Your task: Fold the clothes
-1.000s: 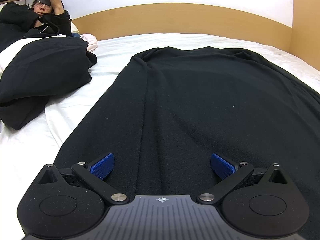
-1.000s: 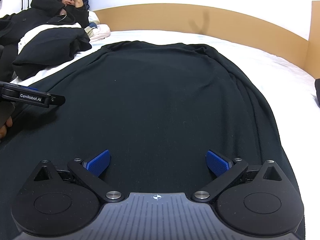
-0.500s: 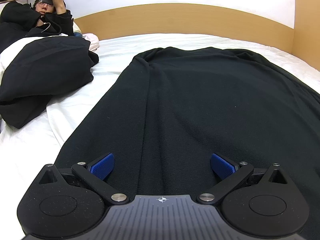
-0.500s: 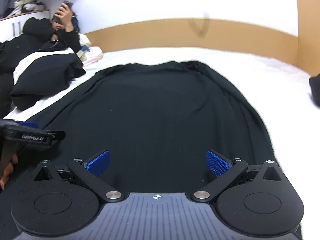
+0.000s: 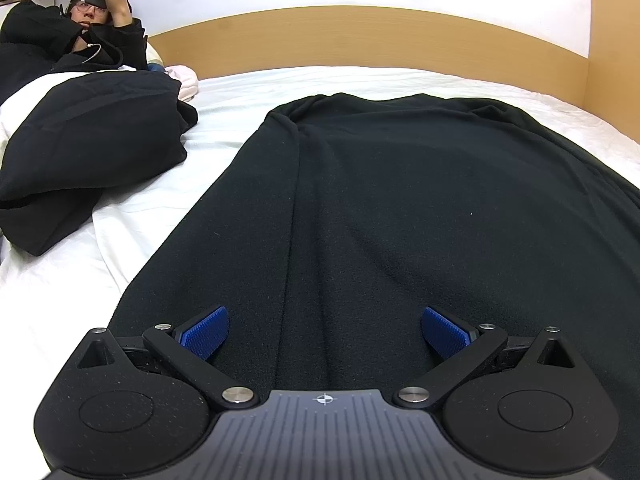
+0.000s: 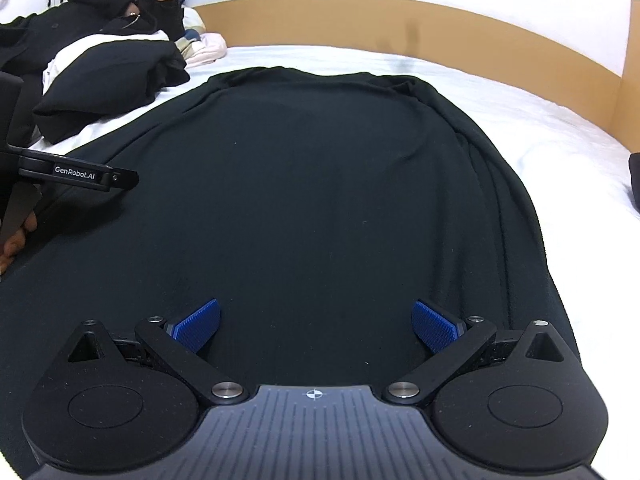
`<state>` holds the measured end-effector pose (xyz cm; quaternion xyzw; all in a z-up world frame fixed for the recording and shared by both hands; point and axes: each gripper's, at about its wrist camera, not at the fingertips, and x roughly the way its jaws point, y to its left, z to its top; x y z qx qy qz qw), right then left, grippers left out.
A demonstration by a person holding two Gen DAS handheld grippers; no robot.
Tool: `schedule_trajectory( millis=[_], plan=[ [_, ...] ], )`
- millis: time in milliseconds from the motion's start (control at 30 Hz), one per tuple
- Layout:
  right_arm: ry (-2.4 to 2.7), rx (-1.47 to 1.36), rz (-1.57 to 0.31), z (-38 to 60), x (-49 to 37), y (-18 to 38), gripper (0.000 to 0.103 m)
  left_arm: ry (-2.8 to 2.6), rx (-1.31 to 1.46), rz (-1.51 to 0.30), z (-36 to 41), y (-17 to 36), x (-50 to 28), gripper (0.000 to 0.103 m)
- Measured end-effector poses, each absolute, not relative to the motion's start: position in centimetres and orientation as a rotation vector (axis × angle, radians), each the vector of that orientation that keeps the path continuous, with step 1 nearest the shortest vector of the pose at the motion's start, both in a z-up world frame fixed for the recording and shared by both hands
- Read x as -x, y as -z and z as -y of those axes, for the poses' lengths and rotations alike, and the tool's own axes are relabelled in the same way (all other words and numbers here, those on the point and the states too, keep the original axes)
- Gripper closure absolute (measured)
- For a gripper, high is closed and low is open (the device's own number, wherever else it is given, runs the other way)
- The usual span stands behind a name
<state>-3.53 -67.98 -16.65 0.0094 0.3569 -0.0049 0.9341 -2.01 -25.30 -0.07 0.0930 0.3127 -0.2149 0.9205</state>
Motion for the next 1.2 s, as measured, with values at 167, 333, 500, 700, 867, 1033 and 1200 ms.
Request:
schedule_trajectory(
  millis=[167, 333, 500, 700, 867, 1033, 1200],
  plan=[
    [0.046, -0.085, -0.678, 68.1, 2.6, 15.8, 0.0, 0.438, -0.187, -0.642, 25.3, 0.1, 2.1, 0.0],
    [0.078, -0.13, -0.674, 67.8, 0.8, 16.6, 0.0, 0.44, -0.186, -0.643, 25.2, 0.1, 2.1, 0.0],
    [0.091, -0.057, -0.677, 66.8, 1.0, 17.6, 0.0, 0.441, -0.187, -0.644, 25.1, 0.1, 2.1, 0.0],
    [0.077, -0.048, -0.678, 66.5, 2.1, 17.7, 0.0, 0.441, -0.187, -0.644, 25.1, 0.1, 2.2, 0.0],
    [0.069, -0.043, -0.681, 66.9, 2.7, 17.6, 0.0, 0.44, -0.188, -0.644, 25.1, 0.1, 2.2, 0.0],
    [0.022, -0.021, -0.702, 67.3, 3.8, 17.2, 0.0, 0.438, -0.192, -0.644, 25.3, 0.1, 2.3, 0.0],
    [-0.067, 0.023, -0.756, 67.8, 5.6, 16.4, 0.0, 0.44, -0.197, -0.651, 25.4, 0.0, 2.3, 0.0]
  ],
)
